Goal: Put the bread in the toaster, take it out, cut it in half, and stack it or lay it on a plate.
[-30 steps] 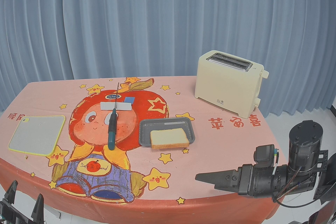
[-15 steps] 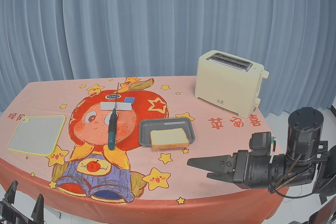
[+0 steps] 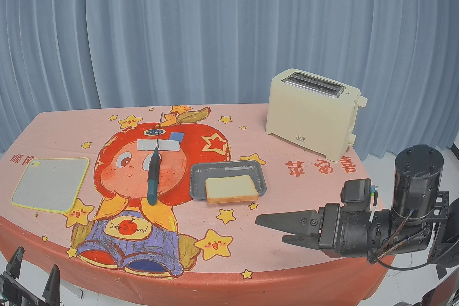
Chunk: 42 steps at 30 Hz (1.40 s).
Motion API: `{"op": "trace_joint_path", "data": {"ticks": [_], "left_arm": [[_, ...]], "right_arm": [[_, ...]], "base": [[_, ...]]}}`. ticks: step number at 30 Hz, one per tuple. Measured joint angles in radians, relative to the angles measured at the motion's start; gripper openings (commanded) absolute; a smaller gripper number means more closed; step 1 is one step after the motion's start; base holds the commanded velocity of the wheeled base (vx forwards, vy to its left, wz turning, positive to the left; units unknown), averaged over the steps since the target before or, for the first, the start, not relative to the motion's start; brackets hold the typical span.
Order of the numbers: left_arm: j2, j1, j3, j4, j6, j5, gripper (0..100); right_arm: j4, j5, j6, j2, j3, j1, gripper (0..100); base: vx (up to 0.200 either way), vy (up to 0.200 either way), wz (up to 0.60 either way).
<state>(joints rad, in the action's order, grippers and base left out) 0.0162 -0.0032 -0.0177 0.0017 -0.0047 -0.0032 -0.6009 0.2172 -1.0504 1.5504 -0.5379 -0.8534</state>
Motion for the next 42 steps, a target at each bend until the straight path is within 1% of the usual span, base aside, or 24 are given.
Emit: {"op": "trace_joint_path", "data": {"ticks": [23, 31, 35, 37, 42], "left_arm": [[0.000, 0.000, 0.000, 0.000, 0.000, 0.000, 100], [0.000, 0.000, 0.000, 0.000, 0.000, 0.000, 100], [0.000, 0.000, 0.000, 0.000, 0.000, 0.000, 100], [0.000, 0.000, 0.000, 0.000, 0.000, 0.000, 100], [0.000, 0.000, 0.000, 0.000, 0.000, 0.000, 100]], "right_arm": [[-0.001, 0.002, 0.000, 0.052, 0.003, 0.013, 100], [-0.003, 0.001, -0.001, 0.065, -0.009, 0.013, 100], [-0.002, 0.003, -0.017, 0.067, -0.032, 0.014, 100], [-0.002, 0.011, -0.028, 0.069, -0.046, 0.014, 100], [-0.001, 0.073, -0.041, 0.095, -0.099, 0.027, 100]], "base": [[0.000, 0.000, 0.00], [0.000, 0.000, 0.00], [0.000, 0.000, 0.00], [0.000, 0.000, 0.00], [0.000, 0.000, 0.00]]}}
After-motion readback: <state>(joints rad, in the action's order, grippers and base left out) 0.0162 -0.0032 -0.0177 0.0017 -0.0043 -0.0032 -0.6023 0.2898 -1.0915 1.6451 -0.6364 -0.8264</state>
